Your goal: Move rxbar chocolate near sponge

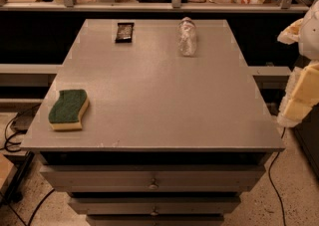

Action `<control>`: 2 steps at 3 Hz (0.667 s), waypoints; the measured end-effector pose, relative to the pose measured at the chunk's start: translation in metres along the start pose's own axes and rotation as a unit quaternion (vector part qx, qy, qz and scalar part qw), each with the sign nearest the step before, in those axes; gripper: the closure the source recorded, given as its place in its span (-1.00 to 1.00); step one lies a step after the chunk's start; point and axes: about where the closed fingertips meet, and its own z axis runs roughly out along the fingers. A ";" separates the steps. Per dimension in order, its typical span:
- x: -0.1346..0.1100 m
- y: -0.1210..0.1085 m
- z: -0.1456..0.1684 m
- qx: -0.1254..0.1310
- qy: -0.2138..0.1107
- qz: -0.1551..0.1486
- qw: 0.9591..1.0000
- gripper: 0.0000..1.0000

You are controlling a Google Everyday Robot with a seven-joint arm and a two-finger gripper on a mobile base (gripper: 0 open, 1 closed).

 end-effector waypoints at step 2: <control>-0.024 -0.012 0.004 -0.008 -0.058 -0.008 0.998 -1.00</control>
Offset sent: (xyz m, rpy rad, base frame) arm 0.0503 0.0596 0.0117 0.3317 -0.0258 0.1435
